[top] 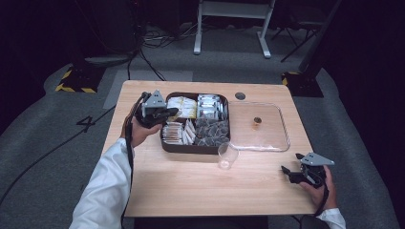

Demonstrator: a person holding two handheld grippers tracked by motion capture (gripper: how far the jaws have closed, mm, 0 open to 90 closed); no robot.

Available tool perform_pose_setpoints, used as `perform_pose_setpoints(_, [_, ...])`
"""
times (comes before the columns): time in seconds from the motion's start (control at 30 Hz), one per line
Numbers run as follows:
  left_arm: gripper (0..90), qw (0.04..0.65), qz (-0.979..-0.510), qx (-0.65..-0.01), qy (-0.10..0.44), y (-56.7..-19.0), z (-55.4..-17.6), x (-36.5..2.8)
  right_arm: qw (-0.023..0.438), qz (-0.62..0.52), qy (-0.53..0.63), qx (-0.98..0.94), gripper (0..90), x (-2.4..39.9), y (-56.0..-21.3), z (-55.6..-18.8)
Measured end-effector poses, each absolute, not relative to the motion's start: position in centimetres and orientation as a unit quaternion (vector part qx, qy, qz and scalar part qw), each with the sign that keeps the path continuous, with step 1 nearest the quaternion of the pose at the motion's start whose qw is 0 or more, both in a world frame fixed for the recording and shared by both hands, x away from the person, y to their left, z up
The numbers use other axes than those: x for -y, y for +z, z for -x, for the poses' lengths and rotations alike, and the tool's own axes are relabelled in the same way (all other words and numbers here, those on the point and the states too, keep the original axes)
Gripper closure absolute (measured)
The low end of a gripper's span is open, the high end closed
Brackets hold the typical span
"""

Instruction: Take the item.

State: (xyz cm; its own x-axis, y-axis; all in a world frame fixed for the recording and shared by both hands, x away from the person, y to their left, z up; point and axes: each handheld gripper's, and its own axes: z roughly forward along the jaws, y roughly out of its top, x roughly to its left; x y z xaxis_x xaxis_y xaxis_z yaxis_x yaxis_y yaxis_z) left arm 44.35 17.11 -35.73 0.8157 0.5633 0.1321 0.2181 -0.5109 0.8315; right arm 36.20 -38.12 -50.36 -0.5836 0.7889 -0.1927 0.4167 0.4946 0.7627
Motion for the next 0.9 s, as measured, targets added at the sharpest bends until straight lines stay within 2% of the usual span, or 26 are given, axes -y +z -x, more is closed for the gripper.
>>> perform_pose_setpoints(0.37, [90.0,0.458,-0.852,-0.186,0.172,-36.2,-41.6,-14.4,0.271,-0.369,0.343,-0.82,18.0,38.1,-50.4,-36.2])
perform_pose_setpoints(0.9, [90.0,0.466,-0.864,-0.127,0.141,-36.2,-40.0,-9.9,0.272,-0.368,0.343,-0.82,18.0,38.1,-50.4,-36.2])
